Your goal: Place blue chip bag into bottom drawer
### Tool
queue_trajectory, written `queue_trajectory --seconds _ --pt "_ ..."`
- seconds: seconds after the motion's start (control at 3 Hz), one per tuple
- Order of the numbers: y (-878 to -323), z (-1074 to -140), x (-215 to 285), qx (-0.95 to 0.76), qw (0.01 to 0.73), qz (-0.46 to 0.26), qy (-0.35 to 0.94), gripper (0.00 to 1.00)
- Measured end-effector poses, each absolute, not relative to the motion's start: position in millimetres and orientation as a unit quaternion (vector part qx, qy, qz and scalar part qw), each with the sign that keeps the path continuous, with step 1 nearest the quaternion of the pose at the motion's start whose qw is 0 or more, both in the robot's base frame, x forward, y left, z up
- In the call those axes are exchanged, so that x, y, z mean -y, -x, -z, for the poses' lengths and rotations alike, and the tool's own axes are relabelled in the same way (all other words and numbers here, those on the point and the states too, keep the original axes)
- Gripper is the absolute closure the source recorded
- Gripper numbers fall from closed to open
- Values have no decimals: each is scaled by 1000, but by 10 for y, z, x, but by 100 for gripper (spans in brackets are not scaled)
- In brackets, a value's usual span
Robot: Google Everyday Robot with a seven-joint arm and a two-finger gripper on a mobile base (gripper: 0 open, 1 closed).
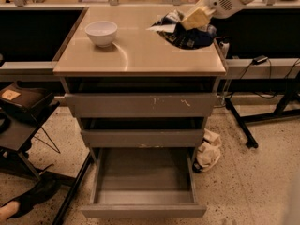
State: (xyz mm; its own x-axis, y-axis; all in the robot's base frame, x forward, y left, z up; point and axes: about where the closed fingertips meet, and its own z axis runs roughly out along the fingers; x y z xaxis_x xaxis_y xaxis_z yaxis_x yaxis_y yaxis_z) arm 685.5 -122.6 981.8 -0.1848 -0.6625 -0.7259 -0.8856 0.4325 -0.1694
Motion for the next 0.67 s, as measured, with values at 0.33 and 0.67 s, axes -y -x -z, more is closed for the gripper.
queue_trajectory --seconds 0.33,0.67 --pt "-6450 -10071 1290 -750 397 -151 508 100" --pt "-6465 -10039 1279 -748 402 -153 506 100"
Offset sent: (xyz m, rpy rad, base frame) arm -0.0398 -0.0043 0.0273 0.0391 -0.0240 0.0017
